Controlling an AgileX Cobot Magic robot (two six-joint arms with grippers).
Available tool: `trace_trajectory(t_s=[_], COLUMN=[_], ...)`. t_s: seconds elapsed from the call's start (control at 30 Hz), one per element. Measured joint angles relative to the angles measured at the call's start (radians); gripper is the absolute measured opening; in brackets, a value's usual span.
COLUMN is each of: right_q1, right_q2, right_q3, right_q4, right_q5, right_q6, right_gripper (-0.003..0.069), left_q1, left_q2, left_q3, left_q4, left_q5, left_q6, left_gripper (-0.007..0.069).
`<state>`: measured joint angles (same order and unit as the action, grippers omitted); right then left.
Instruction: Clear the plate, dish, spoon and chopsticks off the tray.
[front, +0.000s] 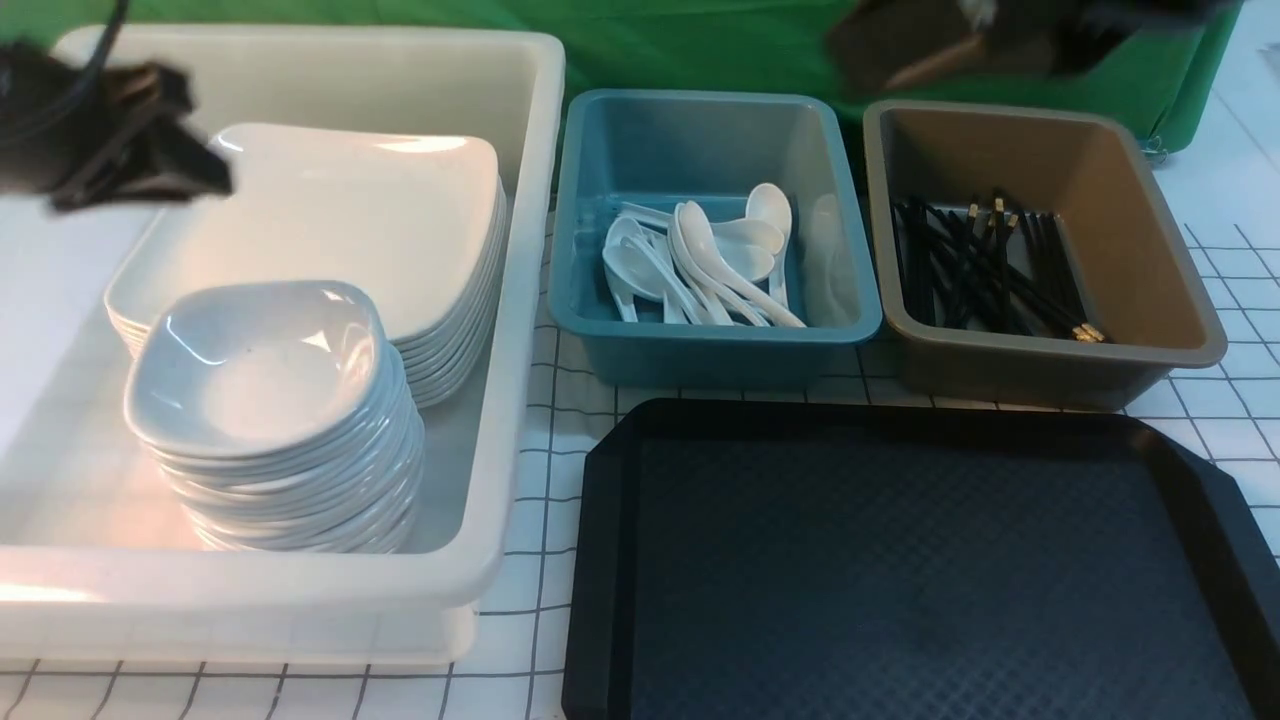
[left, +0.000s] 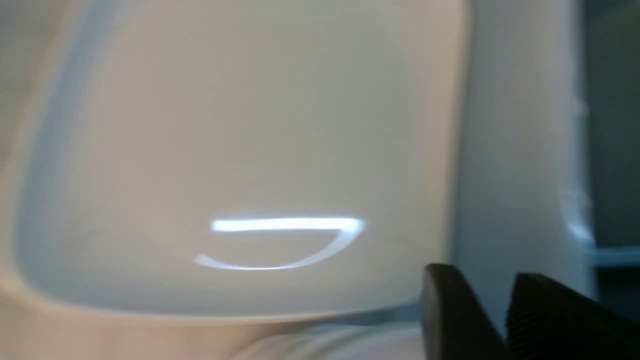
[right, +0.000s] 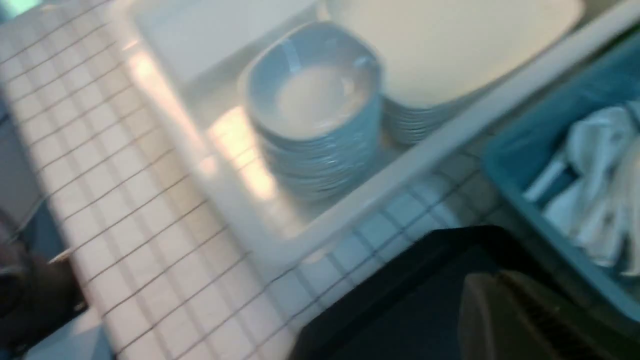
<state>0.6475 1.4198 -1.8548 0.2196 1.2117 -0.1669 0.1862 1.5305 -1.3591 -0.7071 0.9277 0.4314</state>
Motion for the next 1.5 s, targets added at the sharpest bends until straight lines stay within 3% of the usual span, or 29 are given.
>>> trace_trajectory(t_s=[0.03,0.1,0.17,0.23,0.27,0.3,0.37,0.47,0.57,0.77,0.97,1.13,1.5], right_q1=[0.0,0.0,0.0,0.0,0.0,0.0,0.0,0.0,0.0,0.0,0.0,0.0,0.0], right_q2=[-0.019,-0.041,-0.107,-0.175,-0.182,-0.25,-0.345,-0.487,-0.643,-1.104,-1.354,-1.421,-1.422], right_q3=[-0.031,-0.04,-0.046,-0.037,-0.034,0.001,0.072,0.22,0.388,0.978,1.34,1.439,1.447], right_q4=[-0.128,-0.201,-0.314,-0.362,-0.362,-0.395,-0.446,-0.521,-0.56,-0.576,-0.577,-0.578,-0.578], right_q5=[0.002,0.002,0.002,0.002,0.002,0.002,-0.006,-0.058,-0.163,-0.705,-1.092,-1.199,-1.196], right_q6=[0.081,0.128,0.19,0.226,0.229,0.262,0.305,0.354,0.384,0.403,0.403,0.404,0.403], right_gripper=[0.001,0.0013,0.0036,0.0055,0.0055,0.0064,0.0069,0.0069,0.0071,0.0083,0.0094,0.0132,0.0211], left_q1=[-0.085,-0.15,-0.304,-0.425,-0.425,-0.524,-0.615,-0.693,-0.721,-0.728,-0.728,-0.728,-0.728], left_q2=[-0.045,-0.087,-0.198,-0.292,-0.301,-0.38,-0.487,-0.635,-0.775,-1.094,-1.227,-1.234,-1.234], left_q3=[-0.039,-0.062,-0.083,-0.081,-0.08,-0.066,-0.03,0.051,0.157,0.525,0.813,0.932,0.947], left_q4=[-0.007,0.003,0.067,0.14,0.14,0.205,0.264,0.297,0.308,0.337,0.312,0.299,0.296], left_q5=[0.048,0.07,0.088,0.106,0.107,0.115,0.11,0.064,-0.005,-0.249,-0.472,-0.583,-0.617], left_q6=[0.025,0.031,0.025,0.002,-0.001,-0.033,-0.072,-0.102,-0.132,-0.17,-0.181,-0.181,-0.181], left_gripper=[0.004,0.0016,-0.0004,-0.0008,-0.0008,-0.0011,-0.0013,-0.0013,-0.0013,-0.0013,-0.0008,-0.0003,-0.0003])
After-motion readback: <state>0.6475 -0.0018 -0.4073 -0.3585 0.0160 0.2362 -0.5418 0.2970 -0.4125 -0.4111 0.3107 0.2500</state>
